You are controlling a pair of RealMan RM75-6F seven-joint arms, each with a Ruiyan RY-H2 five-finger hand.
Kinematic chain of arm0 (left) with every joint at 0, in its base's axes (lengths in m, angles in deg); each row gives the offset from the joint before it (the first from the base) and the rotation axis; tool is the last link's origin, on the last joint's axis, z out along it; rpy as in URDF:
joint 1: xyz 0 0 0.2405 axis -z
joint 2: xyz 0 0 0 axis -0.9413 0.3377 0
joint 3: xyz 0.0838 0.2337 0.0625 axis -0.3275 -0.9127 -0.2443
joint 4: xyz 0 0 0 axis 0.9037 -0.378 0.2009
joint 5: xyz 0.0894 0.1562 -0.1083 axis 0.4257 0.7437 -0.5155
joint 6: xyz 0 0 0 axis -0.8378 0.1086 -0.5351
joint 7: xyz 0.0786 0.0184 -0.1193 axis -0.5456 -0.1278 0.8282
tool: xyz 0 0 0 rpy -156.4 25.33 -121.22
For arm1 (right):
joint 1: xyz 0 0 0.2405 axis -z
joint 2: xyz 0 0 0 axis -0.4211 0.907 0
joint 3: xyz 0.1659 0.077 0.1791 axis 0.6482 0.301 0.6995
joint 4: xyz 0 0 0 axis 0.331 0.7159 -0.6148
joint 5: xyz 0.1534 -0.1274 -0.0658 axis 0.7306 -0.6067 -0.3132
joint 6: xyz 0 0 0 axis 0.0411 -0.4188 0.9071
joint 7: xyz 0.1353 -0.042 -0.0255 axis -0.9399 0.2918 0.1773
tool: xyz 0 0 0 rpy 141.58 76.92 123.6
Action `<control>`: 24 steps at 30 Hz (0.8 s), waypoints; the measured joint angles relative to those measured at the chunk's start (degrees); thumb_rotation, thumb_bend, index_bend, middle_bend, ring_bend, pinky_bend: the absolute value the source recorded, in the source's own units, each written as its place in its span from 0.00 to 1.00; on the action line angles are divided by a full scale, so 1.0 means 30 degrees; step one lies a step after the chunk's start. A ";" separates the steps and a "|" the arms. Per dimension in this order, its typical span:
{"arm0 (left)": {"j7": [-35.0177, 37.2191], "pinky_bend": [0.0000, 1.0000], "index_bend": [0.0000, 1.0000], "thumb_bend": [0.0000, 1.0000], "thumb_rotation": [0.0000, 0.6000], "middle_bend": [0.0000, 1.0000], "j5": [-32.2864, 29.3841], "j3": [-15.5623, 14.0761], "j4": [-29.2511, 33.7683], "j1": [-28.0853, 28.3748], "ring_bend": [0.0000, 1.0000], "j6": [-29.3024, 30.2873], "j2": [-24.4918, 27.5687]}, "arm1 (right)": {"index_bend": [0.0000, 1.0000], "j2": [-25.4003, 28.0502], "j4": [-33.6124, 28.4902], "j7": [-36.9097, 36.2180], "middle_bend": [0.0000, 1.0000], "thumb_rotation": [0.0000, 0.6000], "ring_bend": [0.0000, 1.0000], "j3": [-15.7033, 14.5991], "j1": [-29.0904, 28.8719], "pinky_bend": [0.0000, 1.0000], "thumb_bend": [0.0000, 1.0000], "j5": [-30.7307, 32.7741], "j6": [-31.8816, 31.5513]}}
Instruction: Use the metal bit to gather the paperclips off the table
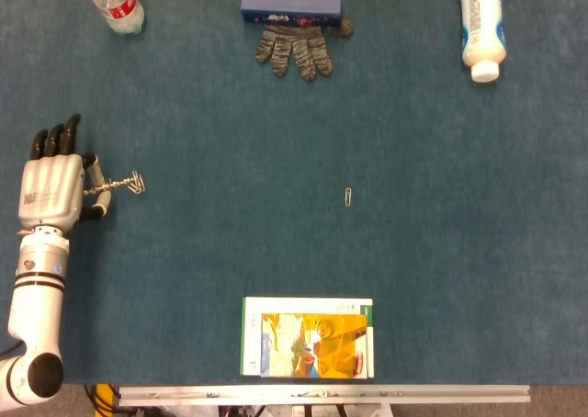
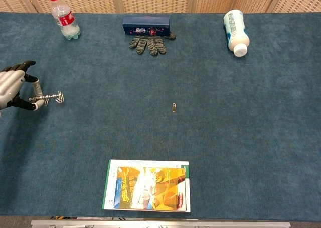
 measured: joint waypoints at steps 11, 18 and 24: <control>0.0156 0.00 0.58 0.33 1.00 0.00 -0.0425 0.0126 -0.1050 -0.0063 0.00 -0.0657 -0.0260 | 0.45 0.0728 -0.0652 0.0360 0.53 1.00 0.44 0.0133 0.0164 0.67 0.00 -0.0092 -0.0465; 0.0412 0.00 0.58 0.33 1.00 0.00 -0.0719 0.0274 -0.1684 -0.0256 0.00 -0.0857 -0.0282 | 0.45 0.0887 -0.0912 0.0442 0.53 1.00 0.44 0.0124 0.0196 0.67 0.00 -0.0154 -0.0585; 0.0631 0.00 0.58 0.32 1.00 0.00 -0.0862 0.0326 -0.1849 -0.0540 0.00 -0.0839 -0.0108 | 0.45 0.0884 -0.0965 0.0488 0.53 1.00 0.44 0.0092 0.0185 0.67 0.00 -0.0120 -0.0531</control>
